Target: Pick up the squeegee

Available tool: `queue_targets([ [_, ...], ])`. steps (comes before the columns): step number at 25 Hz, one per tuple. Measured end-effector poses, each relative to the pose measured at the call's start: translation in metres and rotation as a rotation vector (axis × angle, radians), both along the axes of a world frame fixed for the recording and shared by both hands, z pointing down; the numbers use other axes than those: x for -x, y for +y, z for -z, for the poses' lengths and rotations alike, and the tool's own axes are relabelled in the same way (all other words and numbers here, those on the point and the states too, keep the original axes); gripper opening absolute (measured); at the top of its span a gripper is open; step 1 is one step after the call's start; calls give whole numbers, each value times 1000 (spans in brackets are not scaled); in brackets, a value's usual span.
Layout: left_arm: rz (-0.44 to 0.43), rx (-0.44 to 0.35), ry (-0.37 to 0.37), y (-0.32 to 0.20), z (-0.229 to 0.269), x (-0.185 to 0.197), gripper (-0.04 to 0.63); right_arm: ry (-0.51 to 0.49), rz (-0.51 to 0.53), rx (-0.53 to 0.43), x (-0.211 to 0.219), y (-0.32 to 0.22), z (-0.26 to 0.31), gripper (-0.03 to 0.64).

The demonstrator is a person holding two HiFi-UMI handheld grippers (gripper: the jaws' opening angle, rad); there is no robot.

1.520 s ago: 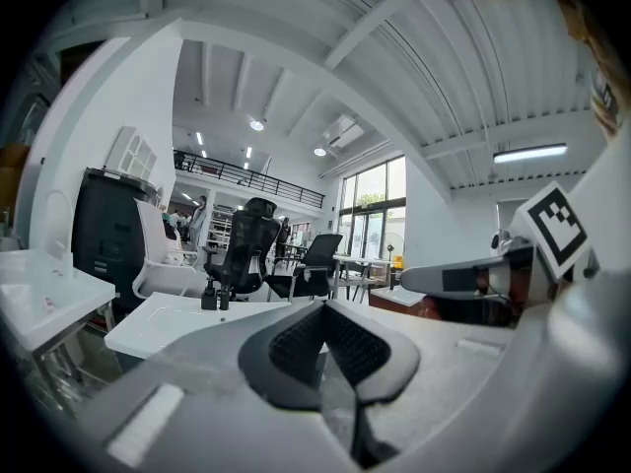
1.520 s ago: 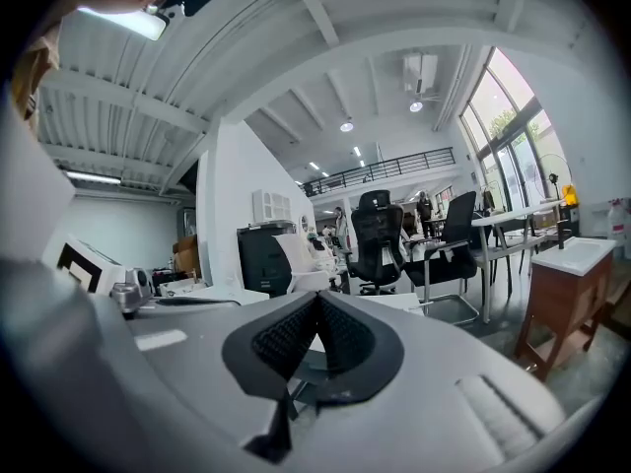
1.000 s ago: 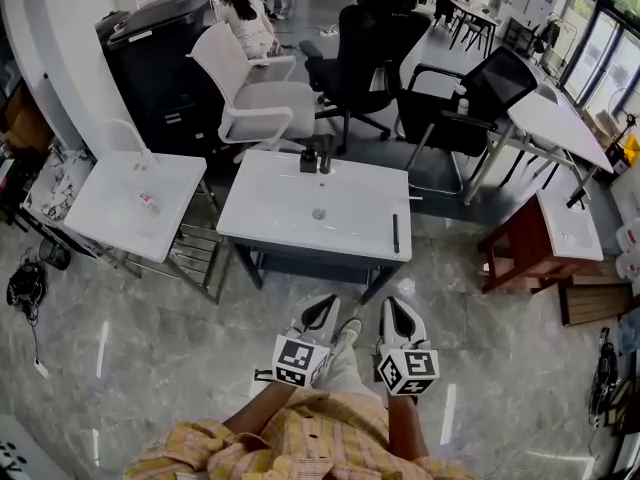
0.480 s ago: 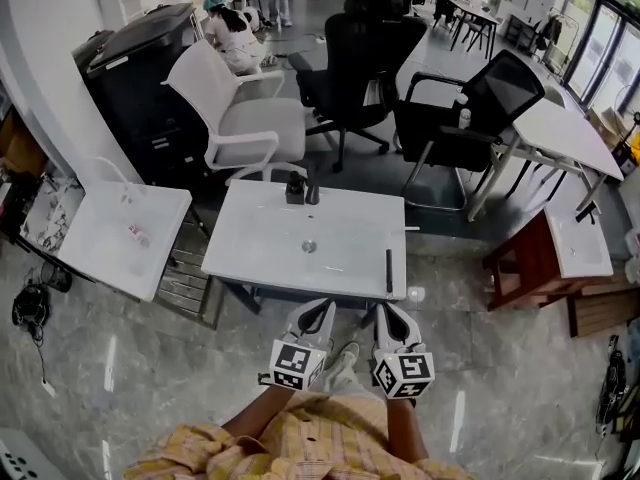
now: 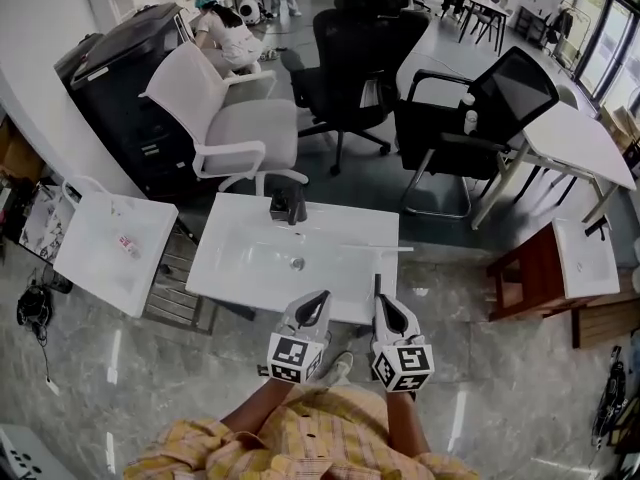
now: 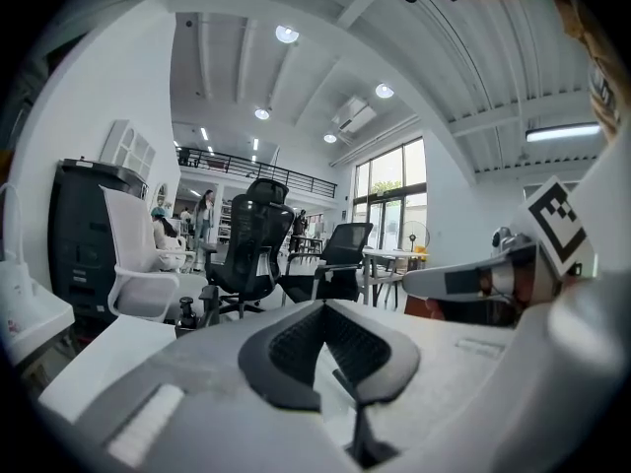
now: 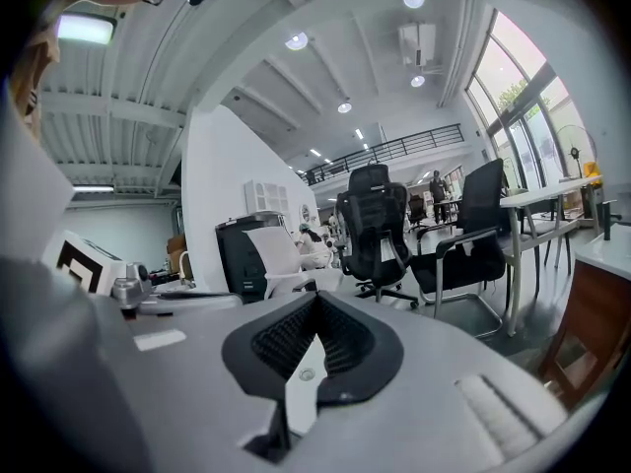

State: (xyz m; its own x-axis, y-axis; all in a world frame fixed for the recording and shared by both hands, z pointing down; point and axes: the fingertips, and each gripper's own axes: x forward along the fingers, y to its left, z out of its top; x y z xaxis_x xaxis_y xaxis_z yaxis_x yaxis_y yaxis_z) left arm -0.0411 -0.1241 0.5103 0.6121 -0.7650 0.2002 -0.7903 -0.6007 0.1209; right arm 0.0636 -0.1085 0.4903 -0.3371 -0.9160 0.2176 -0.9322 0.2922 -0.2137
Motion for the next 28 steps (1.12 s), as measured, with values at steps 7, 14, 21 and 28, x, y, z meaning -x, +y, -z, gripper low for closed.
queue_targets([
  [7,33,8,-50,-33,-7,-18,0,-22,20,23,-19,-38,-15,-1],
  [14,23,18,-66,-45,-17,-36,0,-11,9,80,-33,-54,-40,-2],
  [21,40,65,-72,-55,-37,-30,0,-5,-3,141,-37,-73,-66,-2],
  [28,68,88,-90,-79,-54,-26,0,2,-7,192,-41,-92,-92,-2],
])
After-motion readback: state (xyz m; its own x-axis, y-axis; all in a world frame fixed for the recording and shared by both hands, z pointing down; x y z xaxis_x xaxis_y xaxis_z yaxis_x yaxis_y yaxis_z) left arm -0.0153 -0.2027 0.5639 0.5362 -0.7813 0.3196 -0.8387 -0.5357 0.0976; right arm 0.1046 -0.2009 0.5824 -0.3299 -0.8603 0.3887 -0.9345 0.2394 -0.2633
